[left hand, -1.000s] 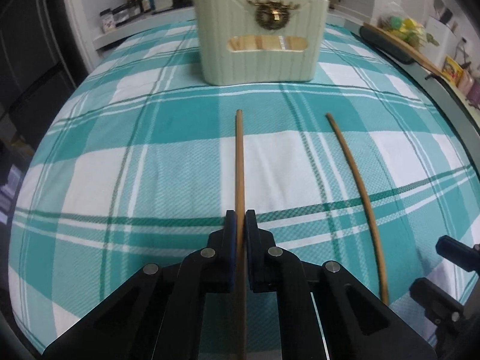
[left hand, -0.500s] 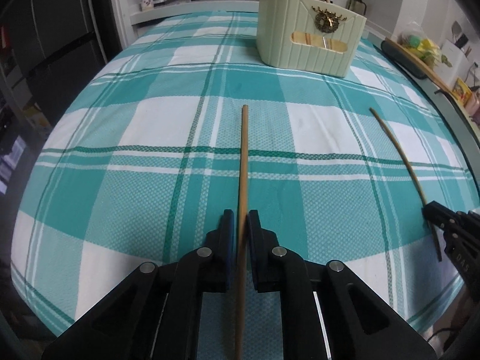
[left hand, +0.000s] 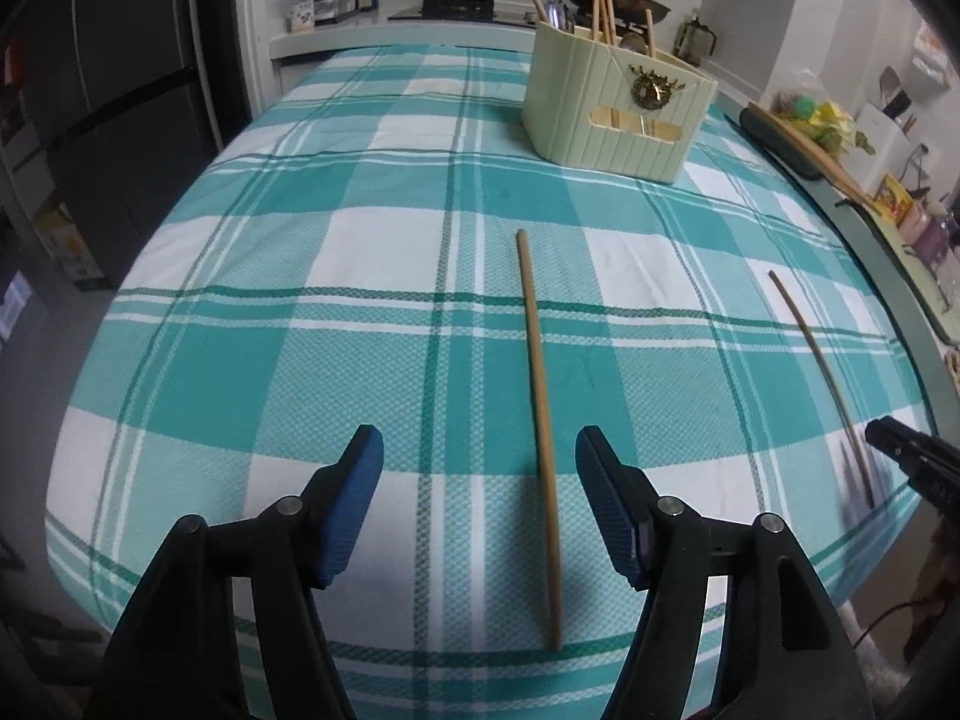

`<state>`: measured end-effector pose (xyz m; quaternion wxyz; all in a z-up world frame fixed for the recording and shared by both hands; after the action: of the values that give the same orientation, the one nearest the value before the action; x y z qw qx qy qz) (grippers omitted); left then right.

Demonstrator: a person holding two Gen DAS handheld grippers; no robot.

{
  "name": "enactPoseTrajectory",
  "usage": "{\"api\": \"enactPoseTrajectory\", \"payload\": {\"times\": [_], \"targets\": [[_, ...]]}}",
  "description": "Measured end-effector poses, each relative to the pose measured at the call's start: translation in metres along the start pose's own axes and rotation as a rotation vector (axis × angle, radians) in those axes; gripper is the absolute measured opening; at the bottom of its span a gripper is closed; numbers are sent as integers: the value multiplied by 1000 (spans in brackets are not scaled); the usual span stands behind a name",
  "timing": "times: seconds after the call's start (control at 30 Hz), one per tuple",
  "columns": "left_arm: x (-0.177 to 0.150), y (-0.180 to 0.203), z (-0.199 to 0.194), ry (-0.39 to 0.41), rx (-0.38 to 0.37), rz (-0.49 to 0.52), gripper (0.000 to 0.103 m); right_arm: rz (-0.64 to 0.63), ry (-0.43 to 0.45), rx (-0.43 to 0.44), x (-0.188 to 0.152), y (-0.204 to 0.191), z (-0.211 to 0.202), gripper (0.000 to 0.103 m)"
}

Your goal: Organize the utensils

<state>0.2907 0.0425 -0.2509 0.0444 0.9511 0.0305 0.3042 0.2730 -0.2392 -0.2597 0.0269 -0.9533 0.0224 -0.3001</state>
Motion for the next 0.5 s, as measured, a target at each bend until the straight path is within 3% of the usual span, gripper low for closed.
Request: {"api": "enactPoseTrajectory", "payload": {"times": [0.2, 0.5], "targets": [[5, 1, -5, -22, -63, 35, 69, -5, -18, 42, 20, 7, 0, 38], [23, 15, 14, -89, -129, 78, 69, -159, -142, 82, 31, -9, 12, 38]]}}
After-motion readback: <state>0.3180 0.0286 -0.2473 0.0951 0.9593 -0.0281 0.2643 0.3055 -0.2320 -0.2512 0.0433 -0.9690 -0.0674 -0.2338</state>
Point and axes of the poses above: each gripper's, at about its wrist camera, not at the fingertips, and z roughly the way its jaws point, y to its right, x to its top, the point moved 10 cm from there along z, roughly the way its jaws point, and after that the axes turned 1 degree about z, right-handed, at the moved point
